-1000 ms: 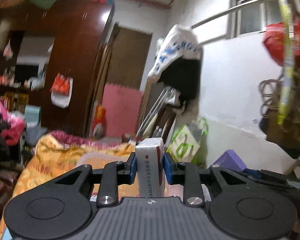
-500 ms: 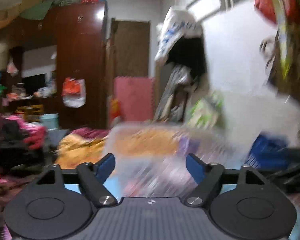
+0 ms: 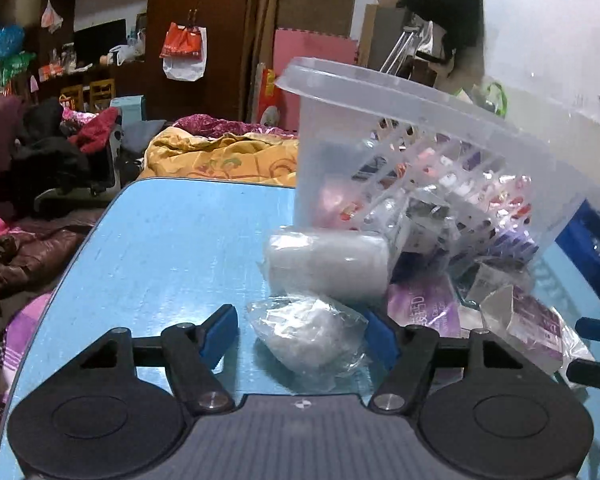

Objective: Organize objects
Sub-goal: 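Grasp the white clear bag with the left tool while the right grasps a clear packet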

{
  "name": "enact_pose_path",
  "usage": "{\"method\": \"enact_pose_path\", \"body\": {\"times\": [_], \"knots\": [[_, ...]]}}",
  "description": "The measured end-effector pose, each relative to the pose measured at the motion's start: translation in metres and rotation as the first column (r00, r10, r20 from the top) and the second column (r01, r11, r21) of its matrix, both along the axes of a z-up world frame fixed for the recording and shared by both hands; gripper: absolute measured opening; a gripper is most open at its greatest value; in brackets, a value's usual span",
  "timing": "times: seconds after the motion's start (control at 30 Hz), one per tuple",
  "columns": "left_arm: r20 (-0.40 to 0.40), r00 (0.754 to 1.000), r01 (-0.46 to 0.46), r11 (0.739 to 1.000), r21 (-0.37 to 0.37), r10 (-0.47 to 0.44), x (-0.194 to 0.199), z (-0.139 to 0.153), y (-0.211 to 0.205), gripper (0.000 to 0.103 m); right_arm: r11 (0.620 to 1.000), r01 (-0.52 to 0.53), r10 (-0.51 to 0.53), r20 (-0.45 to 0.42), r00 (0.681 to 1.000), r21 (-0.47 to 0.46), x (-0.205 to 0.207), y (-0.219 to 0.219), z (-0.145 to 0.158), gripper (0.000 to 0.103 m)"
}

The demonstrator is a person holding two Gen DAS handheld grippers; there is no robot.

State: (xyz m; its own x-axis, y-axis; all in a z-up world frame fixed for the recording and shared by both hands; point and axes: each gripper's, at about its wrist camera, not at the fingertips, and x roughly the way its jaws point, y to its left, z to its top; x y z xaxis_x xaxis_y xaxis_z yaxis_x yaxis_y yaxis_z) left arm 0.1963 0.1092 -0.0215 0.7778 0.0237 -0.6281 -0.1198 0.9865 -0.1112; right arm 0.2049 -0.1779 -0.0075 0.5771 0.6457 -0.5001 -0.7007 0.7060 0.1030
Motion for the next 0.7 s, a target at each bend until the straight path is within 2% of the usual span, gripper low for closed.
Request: {"method": "enact_pose_path", "body": {"times": [0.07,0.13,0.17,0.2,0.3,0.43,0.53,0.7], "knots": [[0.013,1.0,0.005,1.0,0.031,-0.006,-0.004,-0.002,-0.005,0.067,1.0,0.009,-0.008,0.005,1.0,-0.019,-0.001,-0.001,-0.002,0.058],[0.028,1.0,-0.002,0.998,0.061,0.0,-0.01,-0.004,-0.008,0.06,1.0,0.003,-0.003,-0.006,1.0,-0.023,0.001,-0.002,-0.003,0.057],[0.036,0.999,0.006,0.999,0.047,-0.008,-0.013,-0.003,-0.006,0.058,1.0,0.003,-0.003,-0.015,1.0,-0.023,0.001,-0.002,-0.005,0.054],[0.045,0.999,0.021,0.999,0.027,-0.023,-0.015,-0.003,-0.006,0.056,1.0,0.0,-0.001,-0.026,1.0,-0.025,0.003,-0.002,-0.006,0.045],[0.07,0.996,0.047,0.999,0.004,-0.048,-0.016,-0.003,-0.005,0.055,1.0,-0.006,0.005,-0.051,0.999,-0.014,0.009,-0.004,-0.007,0.045],[0.128,0.99,0.059,0.998,0.002,-0.059,-0.026,0.001,-0.009,0.055,0.999,0.001,-0.001,-0.007,1.0,-0.033,0.002,-0.002,-0.007,0.041],[0.192,0.98,0.061,0.998,-0.019,-0.056,-0.034,0.006,-0.006,0.054,0.999,0.033,-0.033,0.048,0.998,0.001,-0.004,-0.008,-0.001,0.04],[0.246,0.967,0.068,0.997,-0.025,-0.06,-0.038,0.011,-0.006,0.054,0.997,0.041,-0.045,0.065,0.997,0.071,-0.007,-0.019,0.004,0.04]]}}
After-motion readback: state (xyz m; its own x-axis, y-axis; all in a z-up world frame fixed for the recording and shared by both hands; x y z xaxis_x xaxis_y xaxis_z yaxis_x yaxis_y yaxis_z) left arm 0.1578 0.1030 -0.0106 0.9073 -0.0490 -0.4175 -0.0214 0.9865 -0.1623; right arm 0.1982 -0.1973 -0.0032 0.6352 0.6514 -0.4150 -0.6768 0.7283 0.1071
